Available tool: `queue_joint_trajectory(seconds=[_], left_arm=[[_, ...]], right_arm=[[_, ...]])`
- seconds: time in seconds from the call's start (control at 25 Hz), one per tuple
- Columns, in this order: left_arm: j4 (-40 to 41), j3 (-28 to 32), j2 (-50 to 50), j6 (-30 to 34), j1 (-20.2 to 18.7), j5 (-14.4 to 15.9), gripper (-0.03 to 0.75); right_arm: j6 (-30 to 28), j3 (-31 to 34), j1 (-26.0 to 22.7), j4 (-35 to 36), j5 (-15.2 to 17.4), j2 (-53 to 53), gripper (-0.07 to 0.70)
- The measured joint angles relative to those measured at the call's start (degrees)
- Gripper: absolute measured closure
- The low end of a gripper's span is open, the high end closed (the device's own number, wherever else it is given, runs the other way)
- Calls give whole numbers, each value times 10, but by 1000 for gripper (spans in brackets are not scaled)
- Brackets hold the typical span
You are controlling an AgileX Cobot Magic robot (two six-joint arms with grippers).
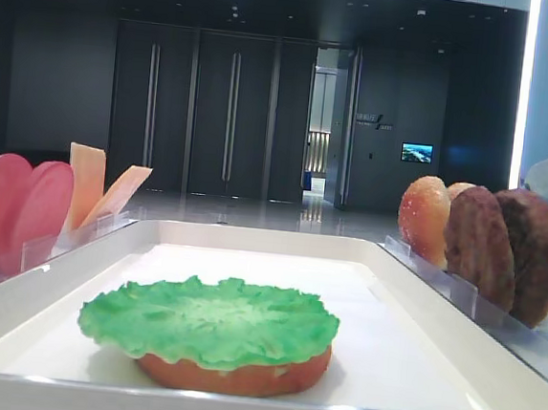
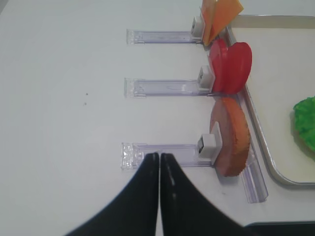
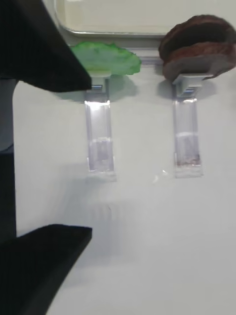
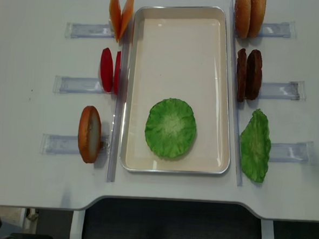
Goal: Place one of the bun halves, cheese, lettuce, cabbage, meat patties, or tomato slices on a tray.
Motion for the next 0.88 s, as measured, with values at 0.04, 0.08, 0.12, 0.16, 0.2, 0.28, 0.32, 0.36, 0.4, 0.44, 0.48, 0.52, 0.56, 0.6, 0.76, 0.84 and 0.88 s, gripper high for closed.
queue_joint_trajectory(seconds=[0.04,0.08,0.12,0.16,0.2,0.28,0.32,0.36,0.4,0.44,0.48,0.52,0.56,0.6,0.76,0.84,0.88], left_arm=[[0,0,0,0,0,0,715],[0,0,0,0,0,0,715],[0,0,0,0,0,0,715],[0,0,0,0,0,0,715],[0,0,0,0,0,0,715],[0,0,0,0,0,0,715],[0,0,0,0,0,0,715],[0,0,0,0,0,0,715],[0,0,0,0,0,0,715],[0,0,0,0,0,0,715],[0,0,0,0,0,0,715],[0,0,0,0,0,0,715],[0,0,0,0,0,0,715],[0,0,0,0,0,0,715],[0,0,0,0,0,0,715],[0,0,0,0,0,0,715],[0,0,0,0,0,0,715]], right_arm=[[0,0,0,-5,0,-30,94],[0,0,0,-13,0,-54,94],[0,0,0,-19,1,-76,94],[0,0,0,-23,0,-92,94],[0,0,0,-25,0,-115,94],[-1,0,0,-27,0,-148,94],[-1,0,0,-28,0,-169,94],[-1,0,0,-29,0,-182,94],[-1,1,0,-29,0,-197,94],[-1,5,0,-27,0,-212,94],[-1,11,0,-28,1,-226,94],[-1,19,0,-29,1,-237,94],[0,29,0,-29,0,-250,94],[0,40,0,-29,0,-264,94],[10,95,0,-29,0,-330,94],[13,120,0,-33,-8,-363,94],[13,132,0,-33,-17,-381,94]])
